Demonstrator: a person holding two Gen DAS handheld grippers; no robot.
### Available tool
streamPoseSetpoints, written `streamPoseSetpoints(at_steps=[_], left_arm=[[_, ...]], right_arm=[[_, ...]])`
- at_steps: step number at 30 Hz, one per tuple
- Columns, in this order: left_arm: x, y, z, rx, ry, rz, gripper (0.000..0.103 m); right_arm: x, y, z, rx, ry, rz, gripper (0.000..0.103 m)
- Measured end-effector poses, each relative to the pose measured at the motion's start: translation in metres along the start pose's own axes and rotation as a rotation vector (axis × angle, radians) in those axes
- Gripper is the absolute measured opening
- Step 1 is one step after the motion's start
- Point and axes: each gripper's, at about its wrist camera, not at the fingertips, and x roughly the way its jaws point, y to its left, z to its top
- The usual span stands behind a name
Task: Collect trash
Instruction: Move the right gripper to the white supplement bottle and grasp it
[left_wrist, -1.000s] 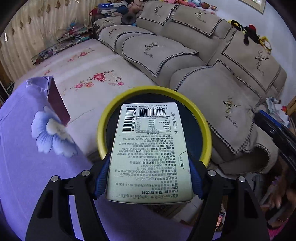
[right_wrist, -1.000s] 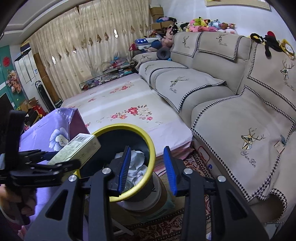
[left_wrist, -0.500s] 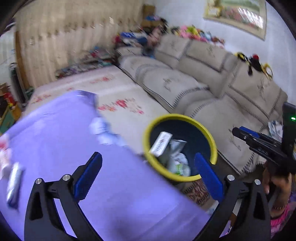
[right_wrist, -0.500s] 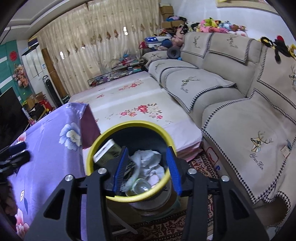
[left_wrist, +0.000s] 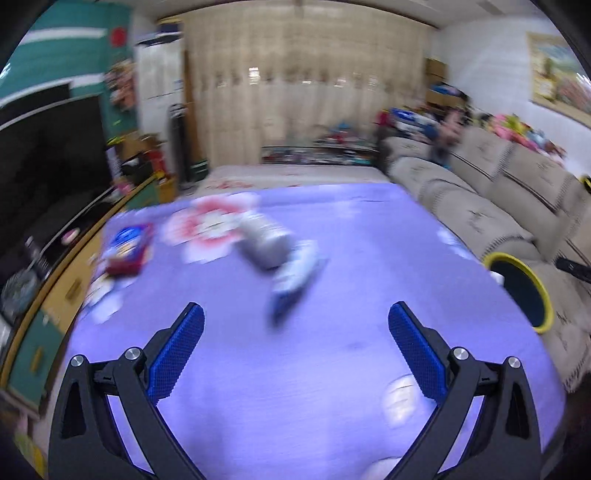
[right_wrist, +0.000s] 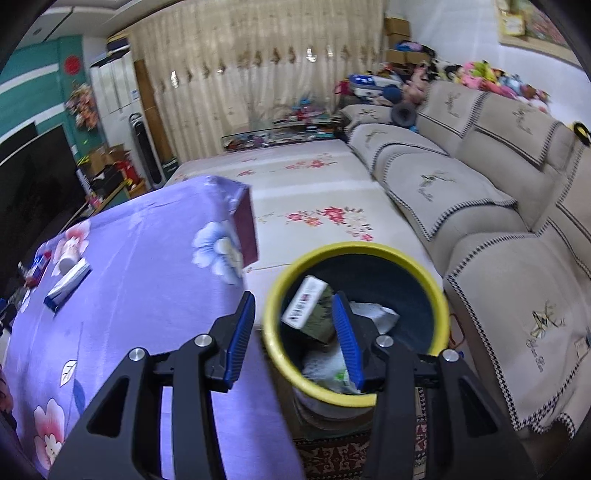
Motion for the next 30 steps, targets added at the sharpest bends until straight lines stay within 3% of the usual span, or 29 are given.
streamPoseSetpoints(at_steps=[5, 10, 19, 30], left_arm=[[0.007, 0.069, -0.019, -0.067, -0.010, 0.123, 0.098], [0.019, 0.101, -0.036, -0.124, 0.017, 0.132, 0.098], [0.015, 0.083, -0.039, -0.096, 0.012, 0.148, 0.098], [0.009, 0.085, -0.040, -0.138, 0.018, 0.125, 0.098]], right_arm=[[0.010, 0.045, 0.006, -0.065, 0.017, 0.031, 0.045], [0.023, 0.094, 0.012, -0.130, 0.037, 0.070, 0.046], [0.057, 0.207, 0.024, -0.250, 0.099, 0.221, 0.046], [0.102, 0.360, 0.058, -0.459, 0.179, 0.439, 0.046]])
